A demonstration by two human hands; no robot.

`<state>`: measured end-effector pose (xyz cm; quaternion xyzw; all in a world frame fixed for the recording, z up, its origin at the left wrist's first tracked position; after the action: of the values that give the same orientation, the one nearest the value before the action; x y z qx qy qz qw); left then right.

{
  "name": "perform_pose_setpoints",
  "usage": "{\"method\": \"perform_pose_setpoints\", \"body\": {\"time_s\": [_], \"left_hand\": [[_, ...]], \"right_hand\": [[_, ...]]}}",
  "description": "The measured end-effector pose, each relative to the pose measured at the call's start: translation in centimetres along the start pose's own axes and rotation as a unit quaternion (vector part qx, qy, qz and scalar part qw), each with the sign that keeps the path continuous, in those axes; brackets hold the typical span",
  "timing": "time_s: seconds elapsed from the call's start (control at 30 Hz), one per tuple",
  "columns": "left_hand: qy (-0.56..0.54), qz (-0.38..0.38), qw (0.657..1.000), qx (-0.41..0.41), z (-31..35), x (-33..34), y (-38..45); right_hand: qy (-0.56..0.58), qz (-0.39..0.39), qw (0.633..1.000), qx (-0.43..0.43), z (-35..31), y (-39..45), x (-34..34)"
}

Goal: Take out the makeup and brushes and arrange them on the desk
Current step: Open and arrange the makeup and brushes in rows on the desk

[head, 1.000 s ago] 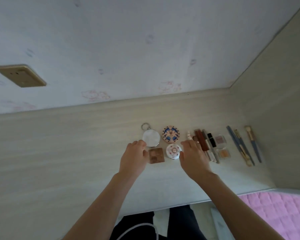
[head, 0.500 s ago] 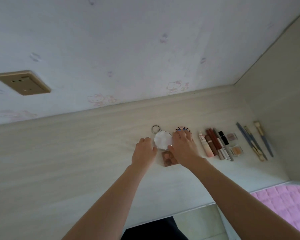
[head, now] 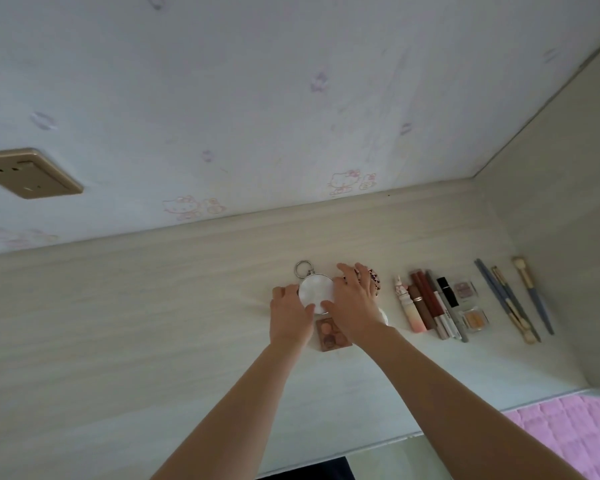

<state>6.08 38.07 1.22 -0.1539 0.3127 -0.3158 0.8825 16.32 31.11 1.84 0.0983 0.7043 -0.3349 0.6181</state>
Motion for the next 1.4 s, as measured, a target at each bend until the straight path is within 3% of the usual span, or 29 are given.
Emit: {"method": "perform_pose_setpoints", "body": {"time_s": [0.4, 0.67, 1.03, 1.4], "left_hand": [[-0.194, 0.060, 0.976, -0.081, -1.4, -1.5, 0.2], [-0.389, 0.074, 0.911, -0.118, -2.0, -5.2, -0.4], [-0.427, 0.051, 0.898, -0.089, -6.6, -15.1, -4.3], [-0.478, -0.036, 0.873, -0.086, -14.0, -24.3, -4.6]], "right_hand": [[0.055, 0.037, 0.997, -0.031, -0.4, 0.1, -0.7], [0.285, 0.020, 0.958, -0.023, -2.5, -0.9, -1.7], [0.374, 0.014, 0.927, 0.020, -12.9, -5.3, -2.2], [0.558, -0.047, 0.825, 0.082, -23.7, -7.2, 0.0]]}}
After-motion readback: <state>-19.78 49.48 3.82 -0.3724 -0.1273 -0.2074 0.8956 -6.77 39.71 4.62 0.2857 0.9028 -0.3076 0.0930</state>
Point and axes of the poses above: each hand's wrist, its own y-axis towards the middle knuckle, its own x-axis out of the palm, z = x × y, the point moved 2 cm from there along y, towards the middle knuckle, and after that the axes turned 14 degrees about -y, right-handed, at the moved point
